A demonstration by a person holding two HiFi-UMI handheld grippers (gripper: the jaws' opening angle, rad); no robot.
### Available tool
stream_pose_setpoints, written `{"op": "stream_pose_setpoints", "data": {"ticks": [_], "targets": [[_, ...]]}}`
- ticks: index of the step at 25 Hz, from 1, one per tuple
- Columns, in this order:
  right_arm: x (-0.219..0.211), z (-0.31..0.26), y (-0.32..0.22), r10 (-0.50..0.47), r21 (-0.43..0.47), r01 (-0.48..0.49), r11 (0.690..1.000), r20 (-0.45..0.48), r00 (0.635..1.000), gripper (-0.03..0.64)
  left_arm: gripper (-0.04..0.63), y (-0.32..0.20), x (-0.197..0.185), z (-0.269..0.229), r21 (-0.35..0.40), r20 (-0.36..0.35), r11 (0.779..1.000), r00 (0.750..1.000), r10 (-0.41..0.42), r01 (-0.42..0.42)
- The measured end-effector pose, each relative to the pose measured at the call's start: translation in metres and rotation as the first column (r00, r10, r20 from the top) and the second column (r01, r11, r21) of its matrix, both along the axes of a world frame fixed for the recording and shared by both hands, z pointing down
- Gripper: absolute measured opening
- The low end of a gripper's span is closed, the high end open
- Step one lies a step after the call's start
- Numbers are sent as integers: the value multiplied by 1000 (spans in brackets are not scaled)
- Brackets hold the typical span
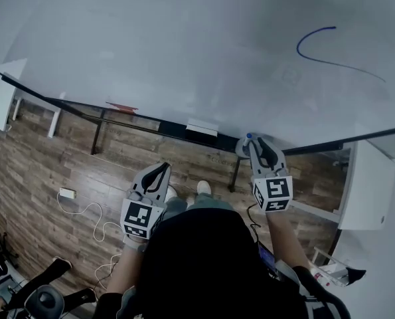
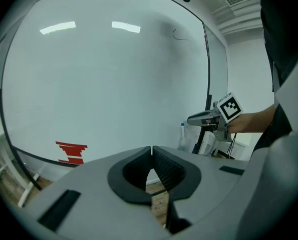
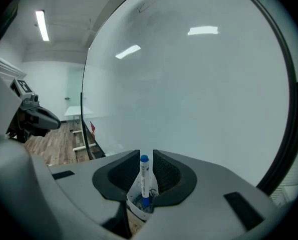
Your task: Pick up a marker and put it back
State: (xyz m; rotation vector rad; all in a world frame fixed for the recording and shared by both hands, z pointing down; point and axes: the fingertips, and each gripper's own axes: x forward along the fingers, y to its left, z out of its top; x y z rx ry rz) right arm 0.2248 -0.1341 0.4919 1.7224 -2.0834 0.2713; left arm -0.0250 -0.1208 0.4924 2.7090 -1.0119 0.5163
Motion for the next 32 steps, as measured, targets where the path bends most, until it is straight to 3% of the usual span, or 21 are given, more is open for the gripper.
{"op": "stream_pose_setpoints", "data": {"ticks": [16, 22, 32], "targets": [[-29, -87, 30, 28, 117, -32, 993, 32, 999, 51, 23, -27, 48, -56, 112, -115, 984, 981, 153, -140], [-43, -96, 48, 39, 135, -46, 990, 47, 998, 40, 21, -21, 62, -67, 158, -150, 963, 959, 241, -217], [-55, -85, 69, 54, 123, -63, 990, 77, 996, 35, 21, -12, 79, -73, 173, -153, 937, 931, 330, -304]]}}
